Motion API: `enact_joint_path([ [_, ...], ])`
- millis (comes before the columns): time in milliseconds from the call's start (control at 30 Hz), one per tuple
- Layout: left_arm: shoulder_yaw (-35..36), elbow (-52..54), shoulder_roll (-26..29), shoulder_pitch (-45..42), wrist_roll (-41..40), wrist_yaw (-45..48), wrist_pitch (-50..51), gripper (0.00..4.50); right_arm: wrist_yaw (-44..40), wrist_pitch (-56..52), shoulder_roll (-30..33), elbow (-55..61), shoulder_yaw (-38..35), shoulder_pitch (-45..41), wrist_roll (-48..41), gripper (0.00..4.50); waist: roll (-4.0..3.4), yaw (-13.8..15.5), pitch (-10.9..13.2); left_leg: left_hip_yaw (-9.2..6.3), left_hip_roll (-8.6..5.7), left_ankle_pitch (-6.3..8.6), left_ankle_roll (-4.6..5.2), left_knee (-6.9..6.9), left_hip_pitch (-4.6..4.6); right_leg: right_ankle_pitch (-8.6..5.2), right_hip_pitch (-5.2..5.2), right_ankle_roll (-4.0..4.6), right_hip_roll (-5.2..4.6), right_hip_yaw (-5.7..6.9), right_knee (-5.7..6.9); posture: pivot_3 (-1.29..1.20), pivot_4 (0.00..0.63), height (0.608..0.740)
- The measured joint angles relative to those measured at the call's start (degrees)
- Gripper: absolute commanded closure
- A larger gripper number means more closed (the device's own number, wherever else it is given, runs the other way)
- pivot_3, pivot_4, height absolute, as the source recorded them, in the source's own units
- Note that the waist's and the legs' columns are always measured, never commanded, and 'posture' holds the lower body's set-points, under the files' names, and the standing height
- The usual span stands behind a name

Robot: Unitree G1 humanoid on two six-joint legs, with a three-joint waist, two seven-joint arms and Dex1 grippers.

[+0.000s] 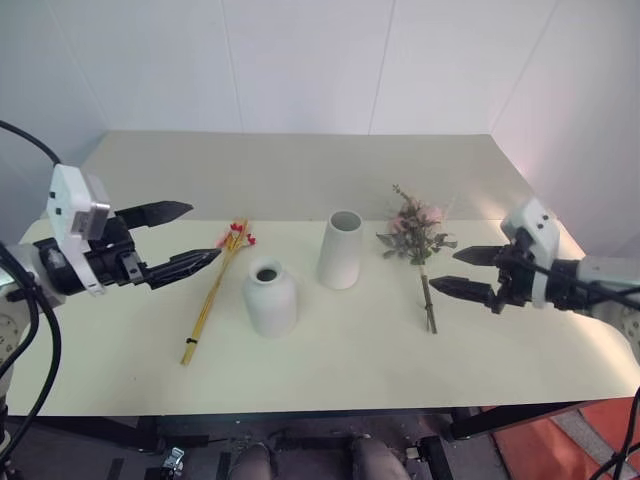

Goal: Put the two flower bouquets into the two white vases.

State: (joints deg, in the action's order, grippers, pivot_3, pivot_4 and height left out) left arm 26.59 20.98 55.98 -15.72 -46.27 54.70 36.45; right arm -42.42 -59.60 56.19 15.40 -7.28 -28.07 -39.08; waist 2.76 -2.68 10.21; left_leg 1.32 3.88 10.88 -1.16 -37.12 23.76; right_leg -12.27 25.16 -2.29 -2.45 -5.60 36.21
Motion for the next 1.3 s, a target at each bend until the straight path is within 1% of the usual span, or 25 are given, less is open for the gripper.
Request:
enact_joint_path([
  [100, -0.48, 0.71, -0.02, -2.03, -1.20, 0.31, -0.02, 0.01, 8.47, -13.02, -5.81, -5.48, 3.87, -11.04, 2.41, 0.00, 0.00, -0.39, 0.00, -0.01, -0.01, 0.00, 0.00, 0.01, 0.00, 0.07, 0.03, 0.06, 0.02, -0.01, 0.01, 0.00, 0.150, 0.740],
  [167, -0.72, 0.81, -0.01, -2.70, -1.54, 0.62, -0.11, 0.01, 11.13, -17.64, -7.59, -7.49, 5.71, -13.64, 3.59, 0.00, 0.00, -0.27, 0.00, -0.02, 0.00, 0.00, 0.01, 0.03, -0.01, 0.12, 0.00, -0.10, 0.03, 0.00, 0.07, 0.00, 0.150, 0.740],
  [200, -1.09, 0.56, -0.02, -3.14, -1.58, 0.73, -0.11, 0.01, 12.62, -19.67, -8.31, -9.20, 8.14, -15.41, 5.07, 0.00, 0.00, -0.21, 0.00, -0.02, -0.01, 0.00, 0.01, 0.03, 0.03, 0.17, 0.02, -0.18, 0.03, 0.00, 0.06, 0.00, 0.150, 0.740],
  [267, -2.11, 0.30, -0.03, -4.72, -1.86, 1.08, -0.07, 0.01, 15.02, -22.16, -10.17, -12.39, 12.33, -17.81, 7.96, 0.00, 0.00, 0.03, 0.00, -0.03, -0.02, 0.00, 0.01, 0.01, 0.14, 0.21, 0.07, -0.21, 0.02, 0.00, 0.00, 0.00, 0.150, 0.740],
  [333, -2.99, -0.27, -0.04, -6.89, -2.72, 1.42, -0.01, 0.01, 16.38, -23.18, -12.51, -16.27, 15.03, -19.71, 10.11, 0.00, 0.00, 0.11, 0.00, -0.03, -0.04, 0.00, 0.01, -0.01, 0.22, 0.23, 0.10, -0.24, 0.01, 0.00, -0.03, 0.00, 0.150, 0.740],
  [533, -4.54, -3.00, 0.27, -9.27, -3.31, 5.28, -0.17, 0.01, 18.91, -22.23, -18.28, -29.92, 18.41, -25.91, 16.48, 0.00, 0.00, -0.11, 0.00, -0.03, -0.03, -0.01, 0.01, -0.02, 0.21, 0.25, 0.11, -0.29, 0.02, 0.01, 0.00, 0.00, 0.150, 0.740],
  [633, -5.13, -3.93, 0.36, -9.51, -3.22, 6.59, -0.28, 0.00, 19.53, -19.39, -20.69, -36.17, 19.81, -27.05, 19.74, 0.63, 0.00, -0.18, 0.00, -0.03, -0.03, -0.01, 0.02, -0.02, 0.23, 0.25, 0.12, -0.28, 0.02, 0.01, -0.01, 0.00, 0.150, 0.740],
  [767, -5.14, -4.06, 0.75, -9.53, -3.19, 7.43, -0.33, 0.00, 19.38, -15.38, -22.21, -39.93, 20.08, -27.93, 22.58, 1.94, 0.00, -0.45, 0.00, -0.04, -0.03, -0.01, 0.01, -0.02, 0.24, 0.26, 0.11, -0.29, 0.02, 0.01, -0.01, 0.00, 0.150, 0.740],
  [800, -5.14, -4.08, 0.83, -9.53, -3.19, 7.55, -0.33, 0.00, 19.25, -14.71, -22.50, -40.25, 20.07, -27.93, 22.82, 2.40, 0.00, -0.57, 0.00, -0.05, -0.03, -0.01, 0.02, -0.02, 0.24, 0.26, 0.11, -0.30, 0.02, 0.02, 0.00, 0.00, 0.150, 0.740],
  [833, -5.14, -4.09, 0.87, -9.52, -3.19, 7.74, -0.34, 0.00, 19.15, -14.05, -22.82, -40.32, 20.05, -27.93, 23.20, 2.70, 0.00, -0.66, 0.00, -0.06, -0.03, -0.01, 0.01, -0.02, 0.23, 0.26, 0.10, -0.30, 0.02, 0.03, 0.01, 0.00, 0.150, 0.740],
  [900, -5.13, -4.09, 0.96, -9.44, -3.18, 7.97, -0.35, 0.00, 18.99, -13.09, -23.28, -40.46, 20.01, -27.85, 24.14, 3.45, 0.00, -0.76, 0.00, -0.07, -0.03, -0.01, 0.01, -0.02, 0.23, 0.26, 0.10, -0.32, 0.02, 0.02, 0.01, 0.00, 0.150, 0.740],
  [967, -5.13, -4.09, 0.98, -9.25, -3.09, 8.10, -0.39, 0.00, 19.03, -12.66, -23.30, -40.74, 19.70, -27.82, 24.73, 4.08, 0.00, -0.81, 0.00, -0.07, -0.03, -0.01, 0.01, -0.02, 0.23, 0.26, 0.10, -0.32, 0.02, 0.02, 0.00, 0.00, 0.150, 0.740],
  [1000, -5.13, -4.10, 0.98, -9.15, -2.91, 8.14, -0.41, 0.00, 19.08, -12.25, -23.34, -40.79, 19.39, -27.72, 24.91, 4.29, 0.00, -0.86, 0.00, -0.07, -0.03, -0.01, 0.01, -0.02, 0.23, 0.26, 0.10, -0.32, 0.02, 0.03, 0.00, 0.00, 0.150, 0.740],
  [1133, -5.13, -4.11, 0.98, -9.08, -2.54, 8.20, -0.48, 0.00, 20.29, -11.43, -24.45, -41.62, 16.67, -27.50, 25.42, 4.31, 0.00, -1.19, 0.00, -0.07, -0.03, -0.01, 0.01, -0.01, 0.24, 0.26, 0.10, -0.31, 0.02, 0.03, 0.00, 0.00, 0.150, 0.740],
  [1300, -5.01, -4.03, 0.98, -8.83, -2.38, 7.76, -0.28, 0.00, 25.18, -4.01, -25.97, -40.49, 8.58, -24.82, 26.43, 4.31, -0.01, -1.20, 0.00, -0.08, -0.04, -0.01, 0.01, -0.01, 0.25, 0.26, 0.11, -0.33, 0.02, 0.03, -0.01, 0.00, 0.150, 0.740],
])
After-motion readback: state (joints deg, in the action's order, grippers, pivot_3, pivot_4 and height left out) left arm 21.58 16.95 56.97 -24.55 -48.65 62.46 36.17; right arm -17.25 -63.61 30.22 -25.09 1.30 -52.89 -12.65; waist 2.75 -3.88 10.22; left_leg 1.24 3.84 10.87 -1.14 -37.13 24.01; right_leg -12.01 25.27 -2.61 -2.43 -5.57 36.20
